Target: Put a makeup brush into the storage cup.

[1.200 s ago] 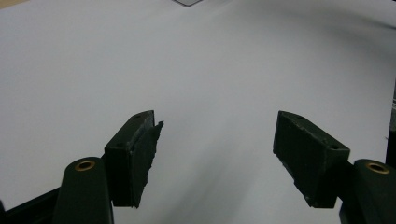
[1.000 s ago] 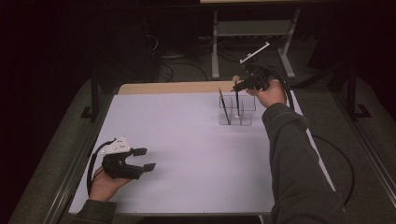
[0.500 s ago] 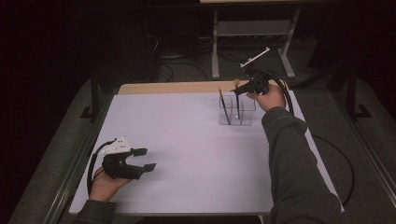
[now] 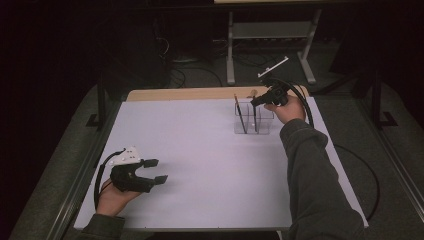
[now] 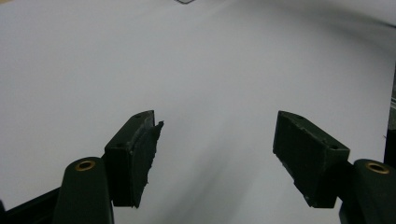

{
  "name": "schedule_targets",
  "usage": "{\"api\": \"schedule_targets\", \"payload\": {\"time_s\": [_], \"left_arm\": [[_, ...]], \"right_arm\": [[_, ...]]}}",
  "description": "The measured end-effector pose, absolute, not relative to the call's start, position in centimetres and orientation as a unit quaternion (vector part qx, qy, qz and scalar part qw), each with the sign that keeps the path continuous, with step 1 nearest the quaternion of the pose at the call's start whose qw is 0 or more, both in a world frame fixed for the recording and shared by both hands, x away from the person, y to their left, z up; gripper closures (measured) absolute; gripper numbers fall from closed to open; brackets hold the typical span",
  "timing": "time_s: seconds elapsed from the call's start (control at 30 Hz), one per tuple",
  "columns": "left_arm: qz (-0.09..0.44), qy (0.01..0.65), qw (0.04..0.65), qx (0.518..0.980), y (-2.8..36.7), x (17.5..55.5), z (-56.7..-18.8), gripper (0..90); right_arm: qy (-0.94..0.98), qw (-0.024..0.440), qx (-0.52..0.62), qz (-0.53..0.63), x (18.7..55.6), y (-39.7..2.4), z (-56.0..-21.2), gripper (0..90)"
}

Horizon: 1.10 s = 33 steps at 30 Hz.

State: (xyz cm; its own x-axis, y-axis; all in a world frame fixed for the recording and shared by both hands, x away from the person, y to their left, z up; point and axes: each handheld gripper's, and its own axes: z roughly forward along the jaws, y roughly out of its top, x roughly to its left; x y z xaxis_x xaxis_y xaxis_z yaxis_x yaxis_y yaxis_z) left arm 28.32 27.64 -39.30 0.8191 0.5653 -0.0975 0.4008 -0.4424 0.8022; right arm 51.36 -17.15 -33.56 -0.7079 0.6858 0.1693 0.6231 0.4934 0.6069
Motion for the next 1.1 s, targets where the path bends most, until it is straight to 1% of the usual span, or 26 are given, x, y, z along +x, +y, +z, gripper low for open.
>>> {"api": "schedule_targets", "payload": {"time_s": [0.17,0.23,0.33,0.47,0.77,1.1], "left_arm": [[0.092,0.287,0.444,0.844,27.6,28.3,-39.3,29.8],[0.090,0.285,0.447,0.843,27.6,28.3,-39.3,29.7],[0.091,0.283,0.447,0.844,27.6,28.3,-39.2,29.7],[0.090,0.282,0.448,0.844,27.5,28.3,-39.2,29.7],[0.086,0.279,0.447,0.846,27.3,28.3,-39.2,29.7],[0.086,0.280,0.447,0.845,27.2,28.4,-39.2,29.2]], "right_arm": [[0.863,0.045,0.383,0.327,51.3,-17.2,-34.0,81.8],[0.861,0.043,0.385,0.328,51.4,-17.3,-34.2,77.9],[0.858,0.042,0.392,0.328,51.4,-17.5,-34.2,74.5],[0.857,0.043,0.392,0.332,51.2,-17.7,-34.0,74.4],[0.850,0.037,0.395,0.346,50.3,-18.2,-34.1,71.1],[0.838,0.040,0.401,0.369,48.8,-19.5,-34.1,62.3]]}}
